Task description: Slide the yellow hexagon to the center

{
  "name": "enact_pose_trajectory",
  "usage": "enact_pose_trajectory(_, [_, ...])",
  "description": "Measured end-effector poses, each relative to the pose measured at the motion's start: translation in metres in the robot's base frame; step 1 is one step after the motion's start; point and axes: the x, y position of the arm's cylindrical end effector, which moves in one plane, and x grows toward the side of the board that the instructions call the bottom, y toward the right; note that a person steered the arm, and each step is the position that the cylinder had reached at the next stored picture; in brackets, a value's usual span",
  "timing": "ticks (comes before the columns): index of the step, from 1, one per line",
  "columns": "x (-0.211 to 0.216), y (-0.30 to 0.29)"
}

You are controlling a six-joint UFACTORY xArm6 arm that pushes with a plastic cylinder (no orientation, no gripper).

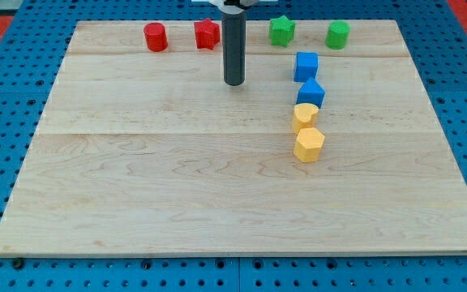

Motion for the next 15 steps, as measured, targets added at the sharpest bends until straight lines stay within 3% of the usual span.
enact_pose_trajectory(4, [-0.009,0.034])
enact_pose_trajectory(7, [-0.003,0.005])
enact_pose_trajectory(13, [-0.008,0.030])
enact_pose_trajectory(15, [0.085,0.034])
